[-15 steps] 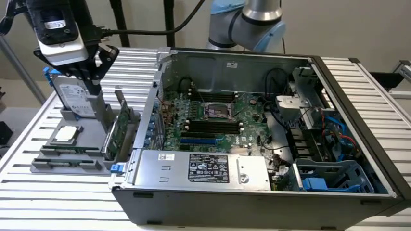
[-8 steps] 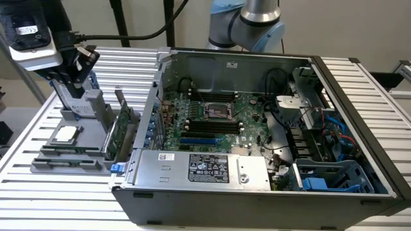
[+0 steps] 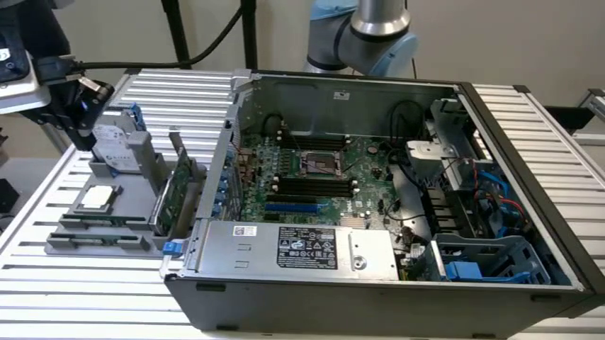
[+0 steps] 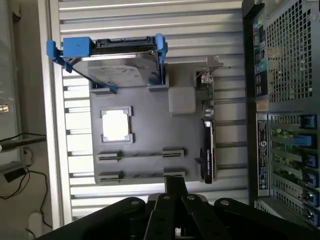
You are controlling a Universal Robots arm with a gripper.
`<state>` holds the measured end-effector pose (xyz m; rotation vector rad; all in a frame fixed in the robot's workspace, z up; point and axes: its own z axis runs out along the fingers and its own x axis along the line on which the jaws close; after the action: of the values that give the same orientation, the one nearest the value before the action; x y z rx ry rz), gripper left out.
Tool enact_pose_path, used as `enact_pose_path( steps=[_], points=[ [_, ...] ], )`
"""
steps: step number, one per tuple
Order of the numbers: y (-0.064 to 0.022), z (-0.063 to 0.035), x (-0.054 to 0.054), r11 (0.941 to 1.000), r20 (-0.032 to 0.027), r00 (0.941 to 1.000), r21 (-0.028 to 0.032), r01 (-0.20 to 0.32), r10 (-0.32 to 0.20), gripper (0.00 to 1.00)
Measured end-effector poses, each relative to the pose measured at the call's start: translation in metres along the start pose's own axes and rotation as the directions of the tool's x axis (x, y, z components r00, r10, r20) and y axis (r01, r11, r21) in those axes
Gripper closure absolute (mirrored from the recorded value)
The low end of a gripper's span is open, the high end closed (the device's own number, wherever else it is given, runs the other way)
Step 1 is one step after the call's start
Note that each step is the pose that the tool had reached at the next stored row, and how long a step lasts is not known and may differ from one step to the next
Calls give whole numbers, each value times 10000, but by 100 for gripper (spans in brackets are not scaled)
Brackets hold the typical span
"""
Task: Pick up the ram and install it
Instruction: 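Reach for the ram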
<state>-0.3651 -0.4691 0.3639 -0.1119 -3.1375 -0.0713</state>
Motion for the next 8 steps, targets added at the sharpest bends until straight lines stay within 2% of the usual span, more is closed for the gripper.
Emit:
enact_pose_path(
  steps=[5,8],
  points=[
    [-39,63,225,10000,-40,10000,11,-3,3,100],
    [-61,94,318,10000,-69,10000,15,-4,4,100]
  ],
)
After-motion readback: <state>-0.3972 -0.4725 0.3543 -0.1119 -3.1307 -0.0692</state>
